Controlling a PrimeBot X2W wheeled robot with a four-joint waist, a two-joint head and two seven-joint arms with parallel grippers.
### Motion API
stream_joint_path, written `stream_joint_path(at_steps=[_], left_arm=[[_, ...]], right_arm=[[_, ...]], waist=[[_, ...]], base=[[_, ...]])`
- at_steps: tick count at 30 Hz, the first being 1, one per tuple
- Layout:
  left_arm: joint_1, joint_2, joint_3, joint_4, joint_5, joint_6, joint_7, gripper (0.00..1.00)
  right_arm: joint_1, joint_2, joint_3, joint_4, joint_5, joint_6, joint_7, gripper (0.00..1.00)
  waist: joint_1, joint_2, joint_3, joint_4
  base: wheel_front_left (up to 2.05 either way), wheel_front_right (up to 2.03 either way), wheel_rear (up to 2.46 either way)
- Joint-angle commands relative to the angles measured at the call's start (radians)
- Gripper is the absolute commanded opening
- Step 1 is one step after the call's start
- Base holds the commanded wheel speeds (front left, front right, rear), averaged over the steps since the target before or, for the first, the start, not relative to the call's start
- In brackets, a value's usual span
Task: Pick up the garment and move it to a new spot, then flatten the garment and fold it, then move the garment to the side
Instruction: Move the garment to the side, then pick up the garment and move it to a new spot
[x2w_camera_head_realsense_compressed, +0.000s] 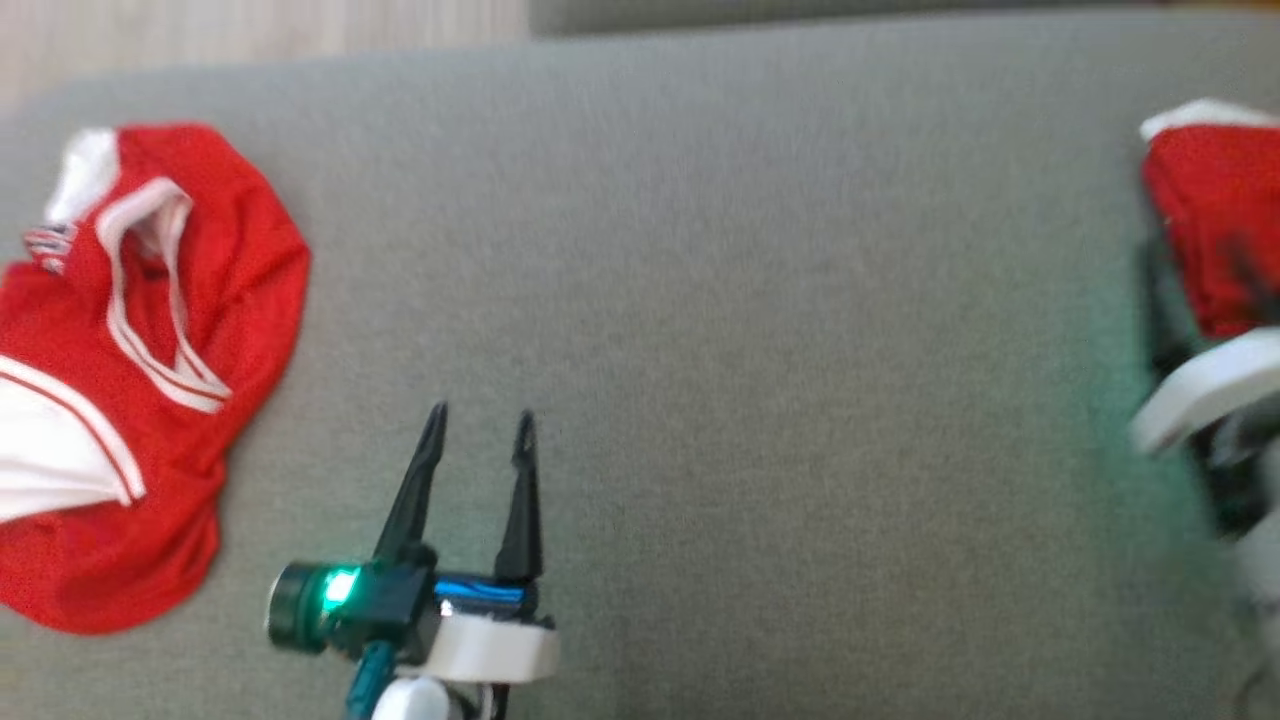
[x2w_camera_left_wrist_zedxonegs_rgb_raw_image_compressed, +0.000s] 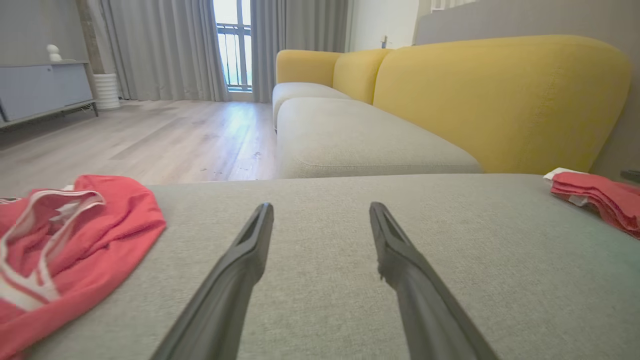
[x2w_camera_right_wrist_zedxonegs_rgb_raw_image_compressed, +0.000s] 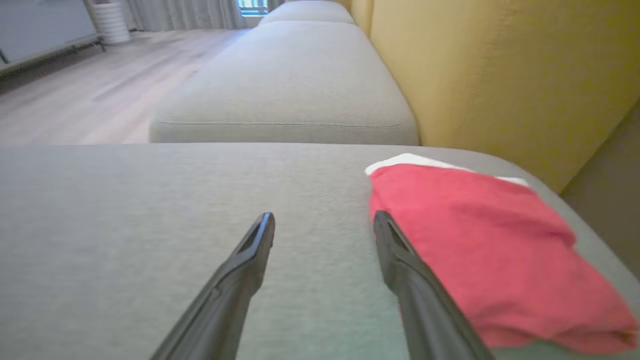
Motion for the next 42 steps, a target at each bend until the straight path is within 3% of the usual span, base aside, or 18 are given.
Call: stream_joint_path(at_steps=[1, 11, 17, 22, 42], left_arm=[[0.001, -0.001, 0.043, -0.028, -0.009, 0.008, -0.008, 1.0], [0.12, -0.001, 0.1, -0.035, -0.036, 0.019, -0.008, 1.0], [0.174, -0.001, 0.122, -0.082, -0.04, 0.032, -0.008, 1.0], [0.229, -0.001, 0.125, -0.09, -0.023, 0.042, -0.008, 1.0], [0.264, -0.001, 0.144, -0.049, 0.028, 0.03, -0.008, 1.0]], right_arm=[[0.015, 0.008, 0.032, -0.041, 0.01, -0.001, -0.023, 1.0], [0.222, 0.184, 0.103, -0.157, 0.071, -0.001, -0.128, 1.0], [0.39, 0.209, 0.066, -0.351, 0.04, -0.001, -0.133, 1.0], [0.543, 0.243, 0.003, -0.442, -0.025, -0.001, -0.133, 1.0], [0.617, 0.286, 0.005, -0.471, -0.099, -0.001, -0.133, 1.0]], waist=[[0.0003, 0.0, -0.09, 0.011], [0.0003, 0.0, -0.249, 0.018], [0.0003, 0.0, -0.291, 0.012], [0.0003, 0.0, -0.318, 0.008], [0.0003, 0.0, -0.332, -0.001]], base=[[0.0, 0.0, 0.0], [0.0, 0.0, 0.0], [0.0, 0.0, 0.0], [0.0, 0.0, 0.0], [0.0, 0.0, 0.0]])
